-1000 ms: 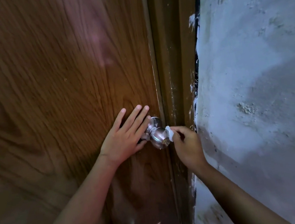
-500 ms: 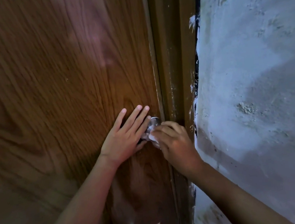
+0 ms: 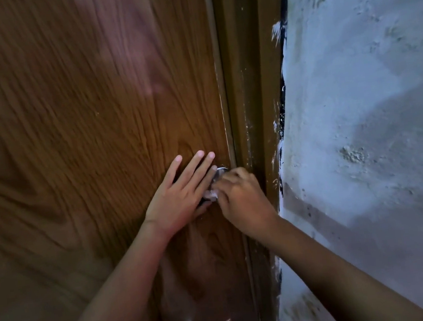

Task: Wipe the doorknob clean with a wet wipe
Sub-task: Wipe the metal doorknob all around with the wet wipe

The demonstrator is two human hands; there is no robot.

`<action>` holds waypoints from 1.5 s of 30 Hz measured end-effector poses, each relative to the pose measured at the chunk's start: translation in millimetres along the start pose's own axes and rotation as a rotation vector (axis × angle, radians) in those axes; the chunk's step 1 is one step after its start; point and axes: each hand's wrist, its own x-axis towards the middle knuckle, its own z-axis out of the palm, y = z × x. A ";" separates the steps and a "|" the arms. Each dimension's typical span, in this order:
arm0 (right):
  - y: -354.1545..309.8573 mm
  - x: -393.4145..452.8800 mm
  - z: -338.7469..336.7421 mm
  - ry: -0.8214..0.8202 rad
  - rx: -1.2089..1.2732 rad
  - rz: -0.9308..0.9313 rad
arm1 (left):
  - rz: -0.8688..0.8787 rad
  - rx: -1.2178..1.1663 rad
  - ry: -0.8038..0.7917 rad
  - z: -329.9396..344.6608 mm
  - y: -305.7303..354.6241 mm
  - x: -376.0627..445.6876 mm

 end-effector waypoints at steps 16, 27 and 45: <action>20.2 -34.9 14.2 0.349 0.267 0.267 | -0.024 -0.024 0.039 4.6 2.4 0.2; 16.4 -34.0 11.8 0.262 0.183 0.123 | -0.012 -0.001 0.033 6.6 2.1 0.2; 31.6 -19.9 -1.4 0.276 0.751 0.502 | -0.008 -0.009 0.024 3.8 1.4 0.4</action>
